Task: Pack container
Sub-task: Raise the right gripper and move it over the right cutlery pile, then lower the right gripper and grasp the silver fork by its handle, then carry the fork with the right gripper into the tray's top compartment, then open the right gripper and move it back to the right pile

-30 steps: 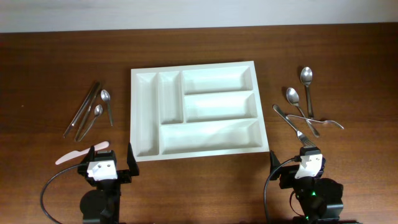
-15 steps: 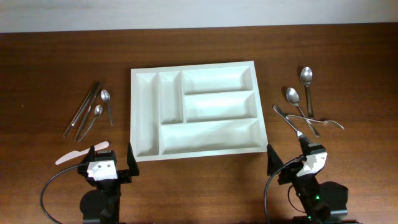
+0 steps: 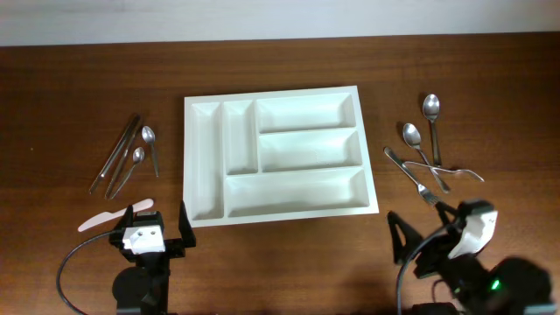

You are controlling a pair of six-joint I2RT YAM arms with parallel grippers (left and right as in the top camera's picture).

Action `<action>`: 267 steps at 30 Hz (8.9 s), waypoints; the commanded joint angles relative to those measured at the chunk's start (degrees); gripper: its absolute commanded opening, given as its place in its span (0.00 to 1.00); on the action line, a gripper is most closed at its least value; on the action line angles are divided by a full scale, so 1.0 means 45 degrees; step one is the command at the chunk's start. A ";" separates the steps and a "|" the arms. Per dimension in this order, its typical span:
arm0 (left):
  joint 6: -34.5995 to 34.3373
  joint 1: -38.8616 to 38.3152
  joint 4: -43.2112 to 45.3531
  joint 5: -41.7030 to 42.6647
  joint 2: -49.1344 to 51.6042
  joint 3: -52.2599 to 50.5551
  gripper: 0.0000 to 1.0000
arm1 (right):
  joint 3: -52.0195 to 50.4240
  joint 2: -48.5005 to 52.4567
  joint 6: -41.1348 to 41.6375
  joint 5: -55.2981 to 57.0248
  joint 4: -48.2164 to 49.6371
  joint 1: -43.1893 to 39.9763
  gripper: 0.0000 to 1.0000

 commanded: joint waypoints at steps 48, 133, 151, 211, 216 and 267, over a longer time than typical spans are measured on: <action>0.0194 0.0078 0.0063 0.0180 -0.0083 -0.0107 0.99 | 0.8359 1.7286 0.7669 0.2118 -0.3279 -0.5440 0.80; 0.0199 0.0078 0.0063 0.0180 -0.0083 -0.0107 0.99 | 0.6436 2.1784 1.0142 0.4274 0.1302 -0.5022 0.04; 0.0199 0.0078 0.0063 0.0180 -0.0083 -0.0107 0.99 | 1.2109 2.1498 0.6552 0.4483 -0.1054 -0.5017 0.04; 0.0199 0.0078 0.0063 0.0180 -0.0083 -0.0107 0.99 | 1.5353 2.5048 1.5888 0.4993 0.0287 0.4061 0.59; 0.0199 0.0078 0.0063 0.0180 -0.0083 -0.0107 0.99 | 1.5382 2.5048 1.4299 0.4425 0.0962 0.4061 0.64; 0.0199 0.0078 0.0063 0.0180 -0.0083 -0.0107 0.99 | 1.6626 2.4873 -0.5367 0.2147 -0.5333 -0.3944 0.80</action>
